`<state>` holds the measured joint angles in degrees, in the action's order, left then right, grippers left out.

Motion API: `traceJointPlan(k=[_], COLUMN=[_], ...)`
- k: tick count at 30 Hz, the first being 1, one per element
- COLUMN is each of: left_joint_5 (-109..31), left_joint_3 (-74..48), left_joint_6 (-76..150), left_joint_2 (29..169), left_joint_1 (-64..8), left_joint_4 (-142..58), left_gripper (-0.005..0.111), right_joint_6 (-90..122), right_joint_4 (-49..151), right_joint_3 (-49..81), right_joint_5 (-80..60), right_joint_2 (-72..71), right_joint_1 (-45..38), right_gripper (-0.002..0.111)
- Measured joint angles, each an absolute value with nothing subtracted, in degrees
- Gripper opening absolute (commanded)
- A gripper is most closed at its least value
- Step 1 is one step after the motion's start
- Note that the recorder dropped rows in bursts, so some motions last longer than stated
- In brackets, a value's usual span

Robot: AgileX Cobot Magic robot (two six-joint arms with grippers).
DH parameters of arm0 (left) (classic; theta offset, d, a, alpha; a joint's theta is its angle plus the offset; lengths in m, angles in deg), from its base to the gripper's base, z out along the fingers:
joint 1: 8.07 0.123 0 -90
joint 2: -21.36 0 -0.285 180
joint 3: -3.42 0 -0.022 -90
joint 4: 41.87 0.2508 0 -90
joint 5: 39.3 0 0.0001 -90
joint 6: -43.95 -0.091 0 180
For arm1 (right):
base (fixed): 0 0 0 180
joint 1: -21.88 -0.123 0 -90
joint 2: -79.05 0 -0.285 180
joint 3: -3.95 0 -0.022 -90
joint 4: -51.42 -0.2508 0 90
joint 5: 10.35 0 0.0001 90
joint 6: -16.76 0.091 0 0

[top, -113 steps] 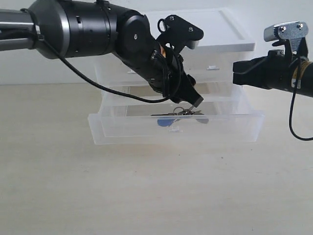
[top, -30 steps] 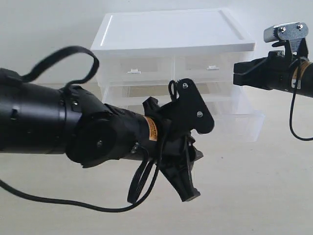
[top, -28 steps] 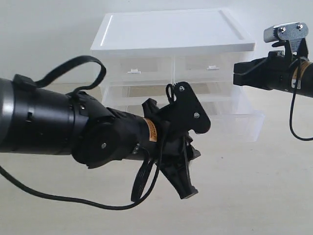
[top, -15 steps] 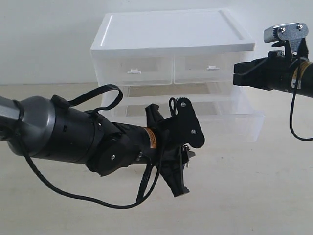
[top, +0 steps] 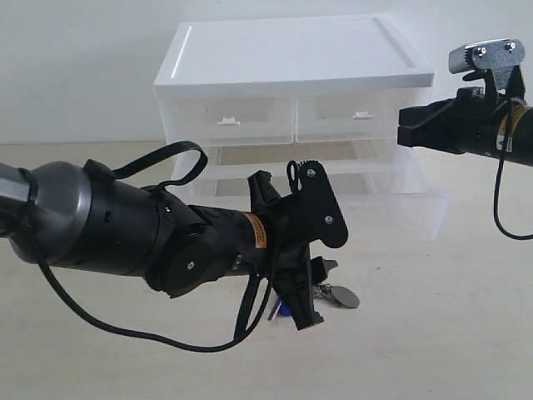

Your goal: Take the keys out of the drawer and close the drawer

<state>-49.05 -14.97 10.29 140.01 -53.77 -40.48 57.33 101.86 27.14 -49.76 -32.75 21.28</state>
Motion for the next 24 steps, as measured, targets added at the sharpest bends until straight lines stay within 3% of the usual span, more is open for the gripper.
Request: traceJointPlan(k=[3,11,24], left_joint_5=[-48.5,-48.6,-62.8], left_joint_3=[-15.0,-15.0,-11.6], left_joint_6=[10.3,10.3,9.8], left_joint_2=[139.0,139.6,142.8], left_joint_1=[-53.8,-52.1,-46.1], left_joint_4=[-40.5,-40.4,-40.4], left_gripper=[0.005,0.005,0.004], right_joint_6=[57.3,57.3,57.3], right_joint_4=[101.9,101.9,101.9], right_joint_3=[27.1,27.1,27.1], right_joint_5=[-49.8,-49.6,-49.6], right_joint_2=[-32.8,-32.8,-32.8], right_joint_1=[21.3,21.3,21.3], right_gripper=[0.0,0.0,0.0])
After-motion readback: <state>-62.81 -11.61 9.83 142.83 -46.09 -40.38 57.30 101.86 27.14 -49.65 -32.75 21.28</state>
